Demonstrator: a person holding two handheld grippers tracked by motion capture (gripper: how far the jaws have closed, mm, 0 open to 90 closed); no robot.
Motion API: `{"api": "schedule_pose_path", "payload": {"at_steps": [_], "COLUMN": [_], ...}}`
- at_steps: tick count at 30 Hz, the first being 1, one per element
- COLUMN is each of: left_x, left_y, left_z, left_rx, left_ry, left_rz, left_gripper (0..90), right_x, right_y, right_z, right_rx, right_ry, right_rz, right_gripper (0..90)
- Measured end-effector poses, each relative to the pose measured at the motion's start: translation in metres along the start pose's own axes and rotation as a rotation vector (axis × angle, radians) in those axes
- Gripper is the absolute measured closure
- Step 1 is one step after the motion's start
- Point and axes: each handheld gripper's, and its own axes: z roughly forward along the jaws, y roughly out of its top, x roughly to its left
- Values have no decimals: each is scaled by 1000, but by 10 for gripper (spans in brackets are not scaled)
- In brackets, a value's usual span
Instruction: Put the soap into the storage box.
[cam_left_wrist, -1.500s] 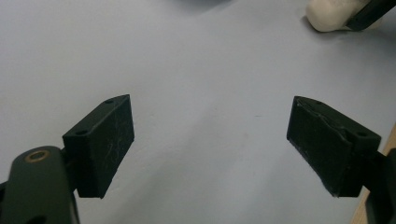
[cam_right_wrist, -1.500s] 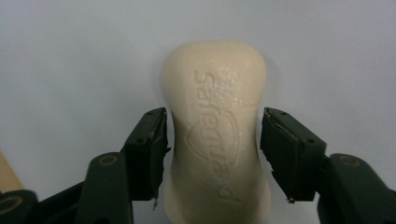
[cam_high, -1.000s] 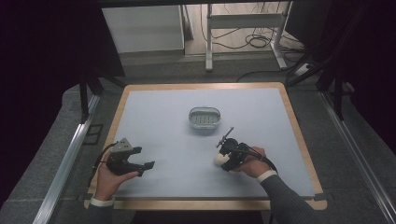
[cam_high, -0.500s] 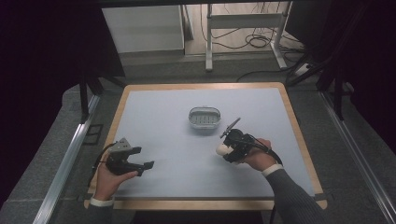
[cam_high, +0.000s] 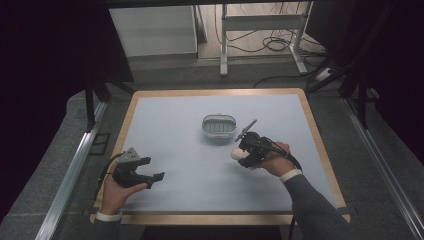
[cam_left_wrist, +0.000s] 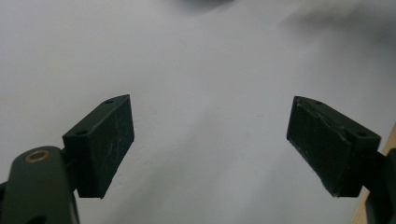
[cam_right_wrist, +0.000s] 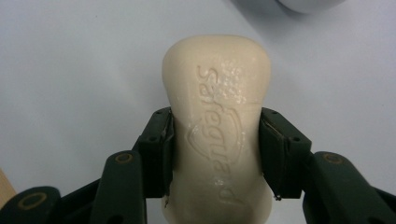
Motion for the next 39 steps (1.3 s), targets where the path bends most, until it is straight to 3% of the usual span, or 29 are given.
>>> {"api": "schedule_pose_path", "payload": {"at_steps": [8, 23, 39], "left_x": [0, 0, 0], "left_y": [0, 0, 0], "left_z": [-1, 0, -1], "left_rx": [-12, -3, -4], "left_ry": [-16, -3, -6], "left_rz": [-5, -6, -4], "left_gripper": [155, 155, 154], "right_x": [-8, -20, -27], "right_y": [9, 22, 42], "right_z": [-3, -5, -8], "right_rx": [-10, -29, -44], "right_ry": [-16, -23, -19], "right_rz": [-5, 0, -33], "right_gripper": [492, 492, 492]}}
